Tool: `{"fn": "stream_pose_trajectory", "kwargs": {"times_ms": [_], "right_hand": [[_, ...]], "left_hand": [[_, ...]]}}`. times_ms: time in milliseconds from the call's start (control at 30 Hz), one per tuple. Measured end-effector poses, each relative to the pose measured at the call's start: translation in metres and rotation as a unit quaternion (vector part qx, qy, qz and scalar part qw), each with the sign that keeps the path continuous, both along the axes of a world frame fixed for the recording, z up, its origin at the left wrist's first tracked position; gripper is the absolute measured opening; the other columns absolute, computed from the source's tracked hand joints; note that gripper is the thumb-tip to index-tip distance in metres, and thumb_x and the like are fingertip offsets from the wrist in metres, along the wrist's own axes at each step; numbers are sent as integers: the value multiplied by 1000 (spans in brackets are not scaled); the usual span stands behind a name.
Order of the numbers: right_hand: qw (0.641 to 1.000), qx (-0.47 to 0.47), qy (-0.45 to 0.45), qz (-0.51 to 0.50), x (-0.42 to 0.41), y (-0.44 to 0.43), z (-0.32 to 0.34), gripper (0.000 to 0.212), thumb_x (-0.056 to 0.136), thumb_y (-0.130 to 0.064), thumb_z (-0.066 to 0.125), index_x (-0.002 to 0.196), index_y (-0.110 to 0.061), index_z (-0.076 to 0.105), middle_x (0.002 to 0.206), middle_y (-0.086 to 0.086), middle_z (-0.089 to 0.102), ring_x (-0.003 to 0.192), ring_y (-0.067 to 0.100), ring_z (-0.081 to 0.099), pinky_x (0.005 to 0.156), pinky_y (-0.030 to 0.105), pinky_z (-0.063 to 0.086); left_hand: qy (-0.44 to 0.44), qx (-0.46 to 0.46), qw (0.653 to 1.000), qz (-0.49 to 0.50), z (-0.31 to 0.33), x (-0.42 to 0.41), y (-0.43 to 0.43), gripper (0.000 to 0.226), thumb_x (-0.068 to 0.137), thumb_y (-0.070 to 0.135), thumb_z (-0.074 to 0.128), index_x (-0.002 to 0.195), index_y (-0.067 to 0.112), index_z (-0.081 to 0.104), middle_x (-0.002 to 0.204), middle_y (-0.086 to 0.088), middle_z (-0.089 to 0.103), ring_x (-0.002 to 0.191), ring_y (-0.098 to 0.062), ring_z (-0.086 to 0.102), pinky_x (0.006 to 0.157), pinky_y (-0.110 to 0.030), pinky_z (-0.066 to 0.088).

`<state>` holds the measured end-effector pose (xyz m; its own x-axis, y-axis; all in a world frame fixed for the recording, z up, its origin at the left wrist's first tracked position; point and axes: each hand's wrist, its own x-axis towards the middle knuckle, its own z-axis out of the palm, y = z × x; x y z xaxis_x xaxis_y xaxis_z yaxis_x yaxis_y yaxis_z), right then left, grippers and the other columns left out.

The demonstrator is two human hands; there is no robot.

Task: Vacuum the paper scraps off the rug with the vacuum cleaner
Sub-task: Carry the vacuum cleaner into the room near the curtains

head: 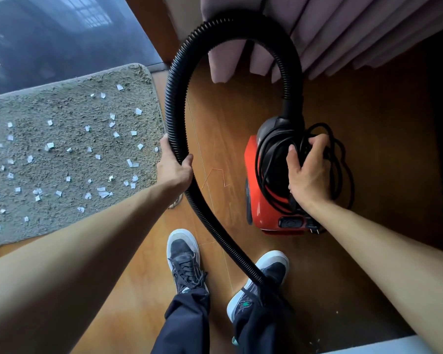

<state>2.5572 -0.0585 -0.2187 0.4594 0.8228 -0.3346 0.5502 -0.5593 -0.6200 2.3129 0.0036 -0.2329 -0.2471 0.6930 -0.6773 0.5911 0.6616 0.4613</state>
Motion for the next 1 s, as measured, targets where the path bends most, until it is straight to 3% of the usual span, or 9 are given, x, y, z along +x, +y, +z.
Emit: {"fn": "stream_pose_trajectory", "kwargs": {"times_ms": [333, 433, 533, 633, 767, 1000], "right_hand": [[998, -49, 40, -19, -2, 4, 7, 27, 101, -39, 45, 108, -19, 29, 78, 18, 60, 45, 27, 59, 30, 18, 36], [997, -70, 33, -9, 0, 4, 10, 28, 100, -43, 44, 108, -22, 27, 81, 17, 62, 48, 28, 62, 32, 25, 42], [995, -101, 1, 14, 4, 2, 17, 32, 99, -44, 47, 111, -24, 26, 87, 13, 64, 59, 31, 65, 45, 38, 52], [989, -133, -28, 52, 12, 1, 33, 41, 97, -36, 54, 122, -12, 32, 98, 11, 60, 78, 32, 63, 54, 29, 41], [970, -200, -41, 135, 24, 1, 58, 55, 95, -38, 58, 136, -10, 34, 133, 15, 51, 118, 33, 54, 88, 39, 47], [946, -208, -80, 234, 28, 18, 114, 57, 94, -40, 58, 138, -11, 36, 137, 15, 43, 128, 34, 42, 104, 42, 38]], "left_hand": [[79, -31, 996, 20, 11, 3, 22, 54, 98, 18, 55, 142, 19, 25, 124, -16, 60, 114, -34, 56, 96, -43, 43], [71, -22, 997, 22, 19, 8, 28, 56, 96, 18, 60, 140, 11, 26, 126, -19, 57, 115, -33, 55, 95, -40, 42], [66, 2, 998, 20, 27, 7, 30, 73, 89, 23, 70, 142, 8, 22, 133, -22, 51, 122, -35, 51, 105, -42, 40], [67, 33, 997, 5, 40, 5, 30, 96, 81, 28, 79, 149, 11, 15, 138, -21, 45, 128, -35, 46, 110, -49, 38], [55, 61, 996, -34, 64, 3, 34, 101, 77, 28, 82, 151, 14, 14, 135, -18, 44, 125, -32, 47, 110, -48, 39], [78, 111, 981, -138, 118, 8, 46, 99, 80, 31, 78, 152, 18, 12, 137, -21, 39, 127, -34, 42, 112, -46, 35]]}}
